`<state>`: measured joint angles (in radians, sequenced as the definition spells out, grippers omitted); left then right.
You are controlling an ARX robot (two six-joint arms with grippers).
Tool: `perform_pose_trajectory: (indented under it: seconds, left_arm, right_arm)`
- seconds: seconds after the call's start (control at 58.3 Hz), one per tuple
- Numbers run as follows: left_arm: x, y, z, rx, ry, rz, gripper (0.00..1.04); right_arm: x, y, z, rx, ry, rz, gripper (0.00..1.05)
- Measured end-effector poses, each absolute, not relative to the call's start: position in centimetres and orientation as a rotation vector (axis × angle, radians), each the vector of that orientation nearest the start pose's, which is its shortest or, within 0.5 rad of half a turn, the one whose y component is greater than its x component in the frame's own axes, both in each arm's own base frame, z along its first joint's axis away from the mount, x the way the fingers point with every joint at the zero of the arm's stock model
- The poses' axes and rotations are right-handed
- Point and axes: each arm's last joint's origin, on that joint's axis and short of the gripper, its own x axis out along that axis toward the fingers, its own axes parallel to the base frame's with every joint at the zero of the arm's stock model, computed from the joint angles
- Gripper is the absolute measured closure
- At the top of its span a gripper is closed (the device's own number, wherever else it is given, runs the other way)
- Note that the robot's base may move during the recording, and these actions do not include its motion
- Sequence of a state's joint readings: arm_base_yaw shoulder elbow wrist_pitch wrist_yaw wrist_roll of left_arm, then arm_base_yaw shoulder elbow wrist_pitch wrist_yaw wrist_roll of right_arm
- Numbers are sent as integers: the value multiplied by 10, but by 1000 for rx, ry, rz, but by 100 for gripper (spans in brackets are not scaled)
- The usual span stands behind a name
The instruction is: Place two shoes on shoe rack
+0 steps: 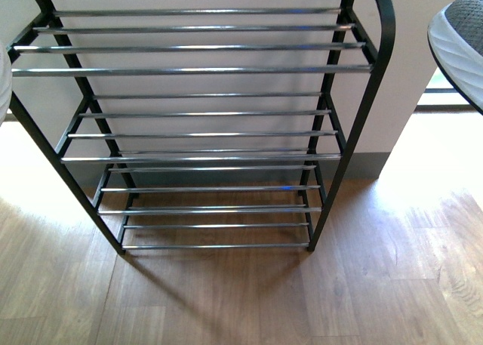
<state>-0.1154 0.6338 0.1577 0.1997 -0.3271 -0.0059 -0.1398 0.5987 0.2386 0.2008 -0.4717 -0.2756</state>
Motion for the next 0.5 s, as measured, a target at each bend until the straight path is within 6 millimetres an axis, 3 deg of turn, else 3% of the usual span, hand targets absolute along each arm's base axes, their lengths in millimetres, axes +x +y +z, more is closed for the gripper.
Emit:
perform_pose_trajectory:
  seconds: [0.498]
  left_arm:
    - [144, -7, 175, 55, 269, 212, 103]
  right_arm:
    - [145, -7, 207, -225, 106, 344, 103]
